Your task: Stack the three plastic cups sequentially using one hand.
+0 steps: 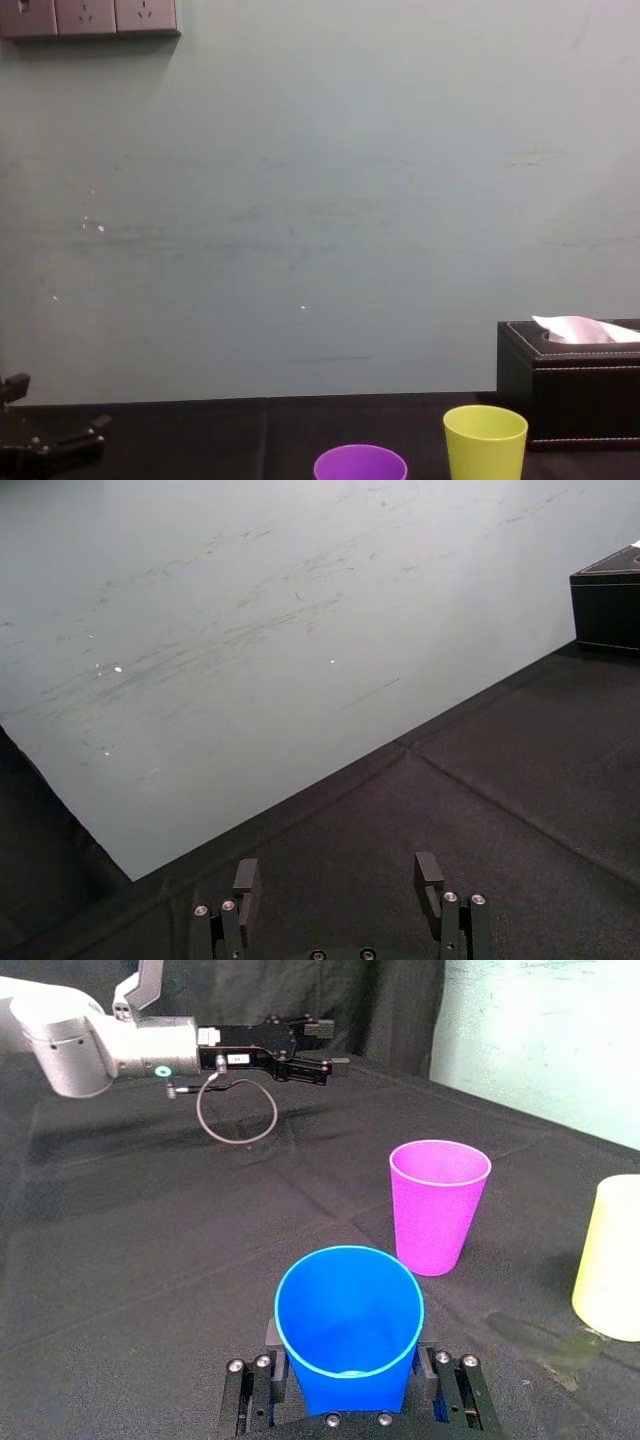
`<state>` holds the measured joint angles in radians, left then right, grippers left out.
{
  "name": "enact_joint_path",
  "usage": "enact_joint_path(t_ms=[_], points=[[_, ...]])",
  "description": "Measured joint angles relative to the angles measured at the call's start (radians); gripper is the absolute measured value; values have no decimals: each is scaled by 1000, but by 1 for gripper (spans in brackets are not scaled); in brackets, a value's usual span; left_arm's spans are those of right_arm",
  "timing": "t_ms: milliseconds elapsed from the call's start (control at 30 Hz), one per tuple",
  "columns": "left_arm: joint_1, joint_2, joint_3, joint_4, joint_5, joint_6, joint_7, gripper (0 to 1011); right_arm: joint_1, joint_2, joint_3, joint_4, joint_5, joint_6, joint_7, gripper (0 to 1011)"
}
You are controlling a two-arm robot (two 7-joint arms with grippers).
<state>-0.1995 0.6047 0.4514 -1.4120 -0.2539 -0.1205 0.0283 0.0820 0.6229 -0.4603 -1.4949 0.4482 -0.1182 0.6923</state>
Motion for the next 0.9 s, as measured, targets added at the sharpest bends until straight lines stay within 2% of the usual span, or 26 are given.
enact_joint_path(t_ms=[233,467,633,900], points=[[0,0,0,0,0,0,0,1011,0,0,0,0,1,1,0,729],[0,0,0,0,0,0,0,1011,-18,-13,15,-11,-5,22,-64,728],[0,0,0,0,0,0,0,1011,-44,-9,50,-52,-5,50,-118,729],[0,0,0,0,0,0,0,1011,-54,11,111,-129,12,132,-177,728]])
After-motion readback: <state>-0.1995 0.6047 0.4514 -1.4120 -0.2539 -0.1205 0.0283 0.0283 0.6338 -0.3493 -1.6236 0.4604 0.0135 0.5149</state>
